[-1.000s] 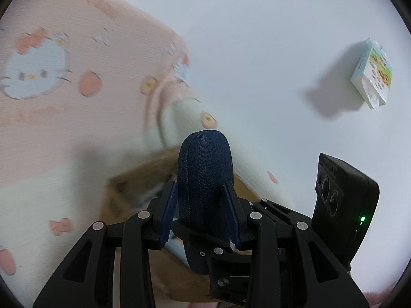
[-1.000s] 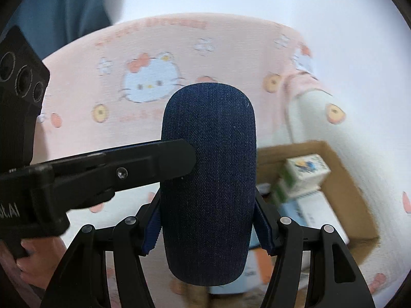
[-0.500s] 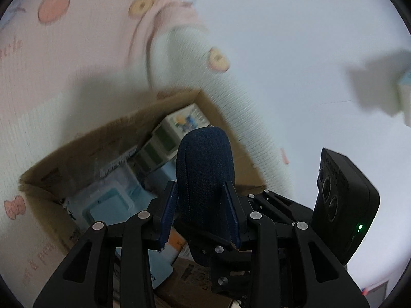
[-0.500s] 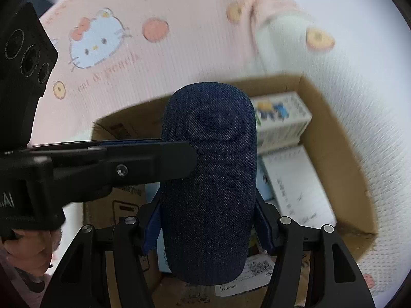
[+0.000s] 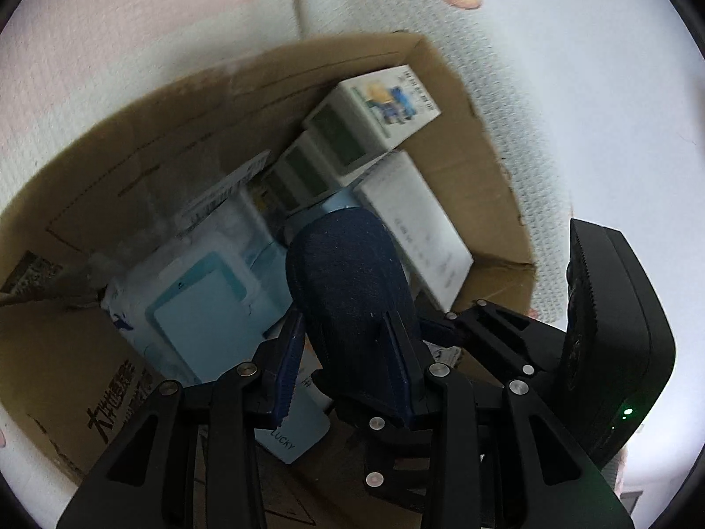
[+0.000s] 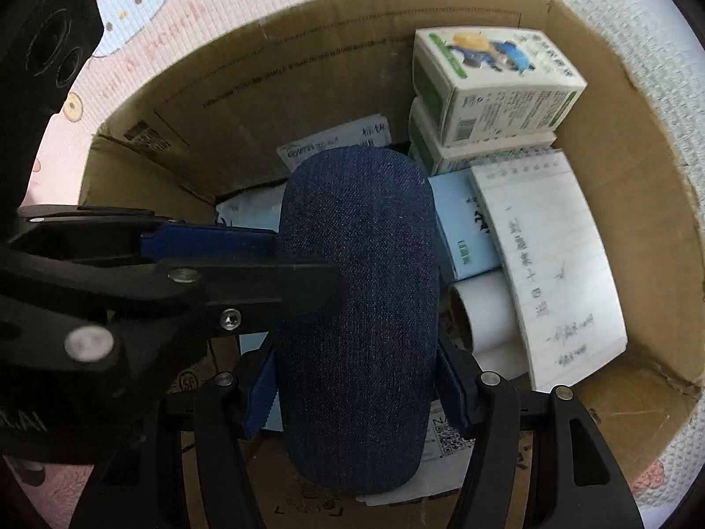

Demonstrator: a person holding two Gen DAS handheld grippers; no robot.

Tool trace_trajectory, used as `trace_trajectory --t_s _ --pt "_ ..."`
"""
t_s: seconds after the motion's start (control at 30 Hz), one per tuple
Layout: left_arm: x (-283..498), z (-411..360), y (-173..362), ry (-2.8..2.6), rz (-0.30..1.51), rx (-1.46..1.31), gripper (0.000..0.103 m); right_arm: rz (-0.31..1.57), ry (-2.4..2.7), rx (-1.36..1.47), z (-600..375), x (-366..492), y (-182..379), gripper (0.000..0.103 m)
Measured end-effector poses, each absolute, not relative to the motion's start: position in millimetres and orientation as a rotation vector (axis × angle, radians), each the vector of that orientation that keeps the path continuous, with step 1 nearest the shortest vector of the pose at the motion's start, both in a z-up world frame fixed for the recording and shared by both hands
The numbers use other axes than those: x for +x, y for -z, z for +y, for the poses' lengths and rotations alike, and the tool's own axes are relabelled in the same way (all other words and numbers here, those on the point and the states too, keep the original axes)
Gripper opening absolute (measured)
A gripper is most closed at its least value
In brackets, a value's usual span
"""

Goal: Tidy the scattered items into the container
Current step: 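Lower the glasses case into the box beside the LUCKY case and open both grippers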

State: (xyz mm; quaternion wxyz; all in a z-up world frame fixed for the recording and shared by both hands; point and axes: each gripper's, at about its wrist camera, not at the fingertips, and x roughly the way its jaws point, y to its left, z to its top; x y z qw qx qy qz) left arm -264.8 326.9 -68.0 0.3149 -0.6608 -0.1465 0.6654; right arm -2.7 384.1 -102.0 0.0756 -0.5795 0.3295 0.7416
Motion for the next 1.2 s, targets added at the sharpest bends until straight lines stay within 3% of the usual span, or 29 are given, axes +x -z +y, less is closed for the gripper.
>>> trace_trajectory --t_s 0.43,0.6,1.07,1.2 --pt "-278 325 80 -1.775 -0.344 -1.842 0.038 1.115 -2.031 -1.886 403 -15 130 0.06" --pt "-283 325 81 -1.807 -0.29 -1.838 0.038 1.085 -2.05 -1.904 398 -13 135 0.06" --pt "-295 324 95 -1.885 -0.146 -1.936 0.037 1.325 -2.004 -2.04 395 -5 173 0.06" --pt "-297 320 95 -1.937 -0.151 -1.954 0.037 1.321 -2.004 -2.07 396 -1 176 0.061"
